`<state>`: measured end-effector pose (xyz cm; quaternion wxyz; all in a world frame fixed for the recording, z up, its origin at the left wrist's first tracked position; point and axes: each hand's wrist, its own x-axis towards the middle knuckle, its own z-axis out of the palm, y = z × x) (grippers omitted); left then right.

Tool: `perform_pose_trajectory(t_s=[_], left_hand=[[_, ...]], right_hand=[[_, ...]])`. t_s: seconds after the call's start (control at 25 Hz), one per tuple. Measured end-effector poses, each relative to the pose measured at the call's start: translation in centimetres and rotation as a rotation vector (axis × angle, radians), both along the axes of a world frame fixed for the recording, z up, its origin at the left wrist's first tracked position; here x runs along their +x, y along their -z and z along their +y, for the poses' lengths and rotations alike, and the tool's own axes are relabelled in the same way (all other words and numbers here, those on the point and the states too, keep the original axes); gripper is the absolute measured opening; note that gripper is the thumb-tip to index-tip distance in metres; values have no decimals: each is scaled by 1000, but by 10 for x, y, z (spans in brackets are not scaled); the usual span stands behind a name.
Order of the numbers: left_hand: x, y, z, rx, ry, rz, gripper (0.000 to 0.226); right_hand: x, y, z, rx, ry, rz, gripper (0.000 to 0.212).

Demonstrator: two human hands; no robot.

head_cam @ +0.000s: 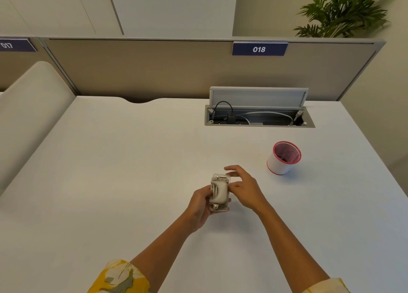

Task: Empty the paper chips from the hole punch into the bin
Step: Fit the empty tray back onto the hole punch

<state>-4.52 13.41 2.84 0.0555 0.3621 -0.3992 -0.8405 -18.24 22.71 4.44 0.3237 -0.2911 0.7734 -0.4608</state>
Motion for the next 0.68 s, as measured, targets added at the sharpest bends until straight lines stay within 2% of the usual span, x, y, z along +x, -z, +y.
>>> perform_pose_trajectory(t_s=[0.12, 0.44, 0.68], left_hand=[[-1, 4, -1, -57, 57, 2, 35], [-3, 8, 2, -122, -2, -24, 30], [1, 5, -1, -165, 83, -8, 22]], right_hand=[[-2, 1, 3, -13, -38, 51, 41], [0, 2, 3, -91, 50, 133, 32], [-1, 4, 8, -63, 8, 181, 28]])
